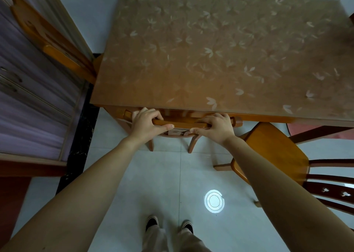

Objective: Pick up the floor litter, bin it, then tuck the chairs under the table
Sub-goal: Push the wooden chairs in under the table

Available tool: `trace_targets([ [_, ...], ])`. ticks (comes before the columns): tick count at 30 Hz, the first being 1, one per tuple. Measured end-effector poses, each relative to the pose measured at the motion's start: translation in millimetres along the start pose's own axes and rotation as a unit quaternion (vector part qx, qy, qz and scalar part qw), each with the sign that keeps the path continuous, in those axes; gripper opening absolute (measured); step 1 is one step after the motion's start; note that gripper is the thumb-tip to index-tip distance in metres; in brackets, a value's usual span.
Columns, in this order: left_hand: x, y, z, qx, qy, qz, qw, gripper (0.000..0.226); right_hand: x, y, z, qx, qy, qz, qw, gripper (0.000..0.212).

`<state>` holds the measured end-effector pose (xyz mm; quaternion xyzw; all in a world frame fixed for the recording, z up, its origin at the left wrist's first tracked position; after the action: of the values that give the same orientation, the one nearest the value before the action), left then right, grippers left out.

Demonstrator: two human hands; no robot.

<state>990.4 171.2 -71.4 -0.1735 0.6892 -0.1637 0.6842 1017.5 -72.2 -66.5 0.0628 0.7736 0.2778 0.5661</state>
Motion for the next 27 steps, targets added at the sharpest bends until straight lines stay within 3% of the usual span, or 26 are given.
trace_targets([
  [8, -2, -3, 13, -0.003, 0.004, -0.005, 1.000, 0.041, -6, -1, 10, -0.007, -0.006, 0.013, 1.000, 0.051],
  [15, 2, -6, 21, -0.006, 0.004, -0.003, 1.000, 0.042, -6, -10, 20, -0.003, 0.011, 0.005, 1.000, 0.078],
  [27, 3, -7, 32, -0.009, 0.008, 0.007, 1.000, 0.044, -10, -14, 30, -0.012, 0.006, -0.012, 1.000, 0.077],
])
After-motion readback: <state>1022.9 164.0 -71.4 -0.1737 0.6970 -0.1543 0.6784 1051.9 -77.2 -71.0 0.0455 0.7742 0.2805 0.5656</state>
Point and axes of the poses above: each hand's wrist, its own z-axis towards the middle knuckle, its own x-axis out of the palm, y = z × x, the point moved 6 cm from there along z, towards the middle knuckle, and after that the axes turned 8 degrees about z, right-handed, at the moved point
